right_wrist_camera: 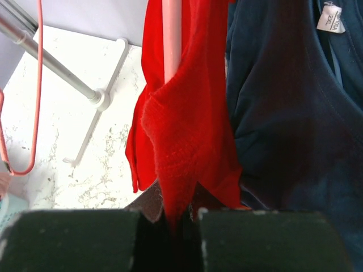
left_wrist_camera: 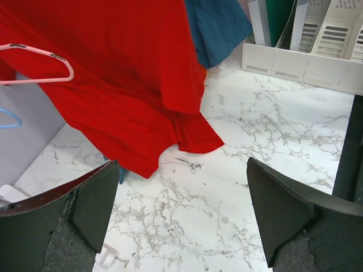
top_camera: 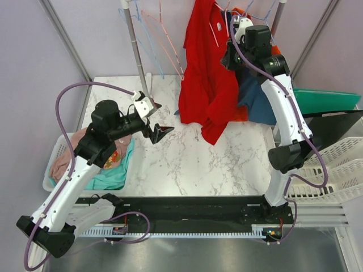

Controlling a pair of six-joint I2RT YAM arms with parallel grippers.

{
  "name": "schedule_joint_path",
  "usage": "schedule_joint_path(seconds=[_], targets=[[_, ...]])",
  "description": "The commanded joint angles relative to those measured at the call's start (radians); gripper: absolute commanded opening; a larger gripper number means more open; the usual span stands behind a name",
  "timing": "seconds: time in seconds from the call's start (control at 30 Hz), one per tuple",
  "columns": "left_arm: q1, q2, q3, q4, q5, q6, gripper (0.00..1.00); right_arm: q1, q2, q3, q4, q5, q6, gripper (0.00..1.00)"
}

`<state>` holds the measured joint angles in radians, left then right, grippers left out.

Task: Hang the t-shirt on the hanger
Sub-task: Place the hanger at the clothesline.

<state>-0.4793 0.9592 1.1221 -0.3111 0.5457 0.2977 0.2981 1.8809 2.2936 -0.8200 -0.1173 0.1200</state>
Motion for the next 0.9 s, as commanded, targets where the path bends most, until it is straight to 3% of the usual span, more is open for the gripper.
schedule_joint_path(seconds=[0.0, 0.23, 0.3, 0.4, 0.43, 0.53, 0.57, 0.87], targets=[[0.005, -0.023, -0.011, 0.02, -0.021, -0.025, 0.99, -0.011, -0.002, 0.032, 0.125, -0.022, 0.072, 0.0], [0.031, 0.015, 0.036, 0.0, -0.112, -0.141, 0.99, -0.016, -0.017, -0.082, 0.119, -0.074, 0.073, 0.0], [0.053, 0.035, 0.05, -0.026, -0.107, -0.184, 0.99, -0.017, -0.023, -0.092, 0.111, -0.079, 0.066, 0.06], [0.065, 0.052, 0.071, -0.069, -0.105, -0.21, 0.99, -0.017, -0.051, -0.114, 0.104, -0.071, 0.047, 0.42], [0.067, 0.05, 0.079, -0.08, -0.105, -0.212, 0.99, -0.017, -0.071, -0.118, 0.101, -0.071, 0.041, 0.66], [0.076, 0.058, 0.102, -0.132, -0.116, -0.232, 0.99, -0.017, -0.13, -0.138, 0.09, -0.07, 0.012, 0.91], [0.088, 0.059, 0.111, -0.149, -0.119, -0.248, 0.99, -0.017, -0.149, -0.143, 0.088, -0.067, -0.009, 0.95], [0.227, 0.171, 0.314, -0.448, -0.083, -0.273, 0.99, -0.017, -0.391, -0.19, 0.088, 0.083, -0.19, 0.98]])
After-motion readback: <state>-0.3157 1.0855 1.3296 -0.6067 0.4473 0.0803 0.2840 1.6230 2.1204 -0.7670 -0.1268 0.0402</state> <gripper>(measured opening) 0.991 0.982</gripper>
